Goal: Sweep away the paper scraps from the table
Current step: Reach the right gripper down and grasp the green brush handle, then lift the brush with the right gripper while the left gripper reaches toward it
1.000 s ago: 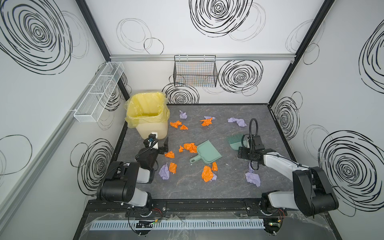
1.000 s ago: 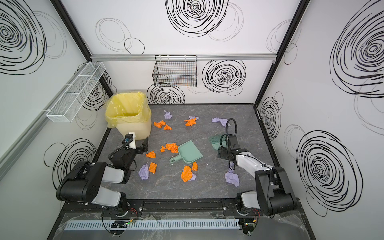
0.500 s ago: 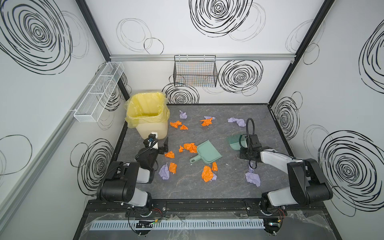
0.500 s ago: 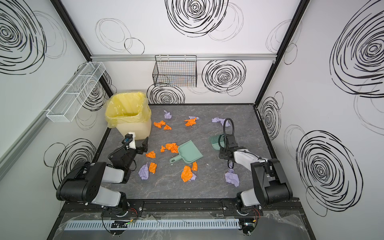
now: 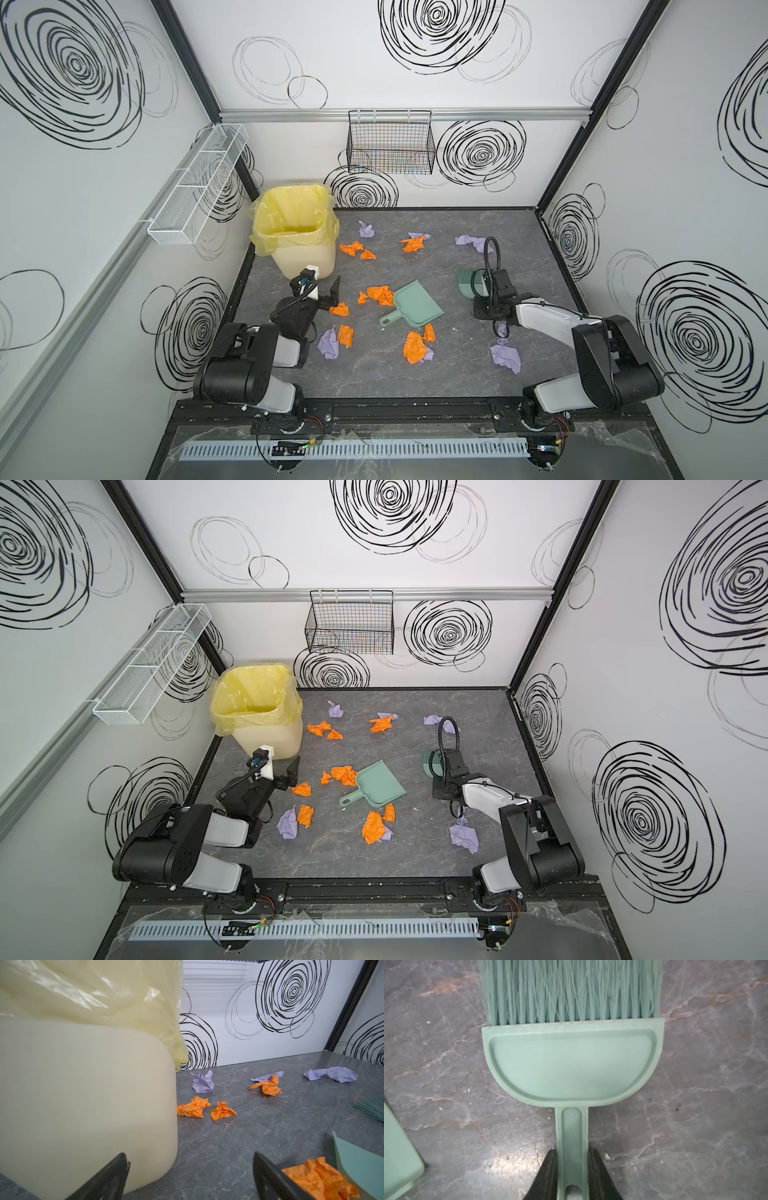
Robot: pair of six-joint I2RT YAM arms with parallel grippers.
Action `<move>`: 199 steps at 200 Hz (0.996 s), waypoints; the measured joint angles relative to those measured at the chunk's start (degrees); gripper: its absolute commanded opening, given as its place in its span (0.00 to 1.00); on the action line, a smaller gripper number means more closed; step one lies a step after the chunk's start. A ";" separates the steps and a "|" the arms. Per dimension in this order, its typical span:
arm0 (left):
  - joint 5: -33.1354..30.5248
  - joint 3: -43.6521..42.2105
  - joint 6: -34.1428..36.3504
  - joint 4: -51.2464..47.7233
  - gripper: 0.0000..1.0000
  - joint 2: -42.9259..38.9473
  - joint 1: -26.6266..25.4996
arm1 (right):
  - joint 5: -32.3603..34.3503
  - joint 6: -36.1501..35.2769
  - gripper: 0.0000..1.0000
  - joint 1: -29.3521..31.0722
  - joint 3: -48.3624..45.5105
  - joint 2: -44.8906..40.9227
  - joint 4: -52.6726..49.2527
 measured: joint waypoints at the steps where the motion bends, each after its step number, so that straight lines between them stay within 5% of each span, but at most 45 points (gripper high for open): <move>1: 0.04 -0.04 0.00 0.07 0.96 0.00 0.00 | 0.00 0.00 0.22 0.02 -0.04 -0.09 0.00; 104: 0.96 -0.50 -0.48 -0.11 0.96 -1.99 0.83 | -1.25 0.92 0.22 3.39 -0.81 -6.08 -1.68; 164: 9.11 11.39 -2.51 -25.99 0.96 -27.67 5.64 | -1.22 1.42 0.22 3.80 -1.20 -6.56 -2.03; 199: 21.38 25.59 -3.52 -44.94 0.96 -32.63 5.70 | -0.46 1.79 0.22 5.22 -1.31 -9.18 -2.69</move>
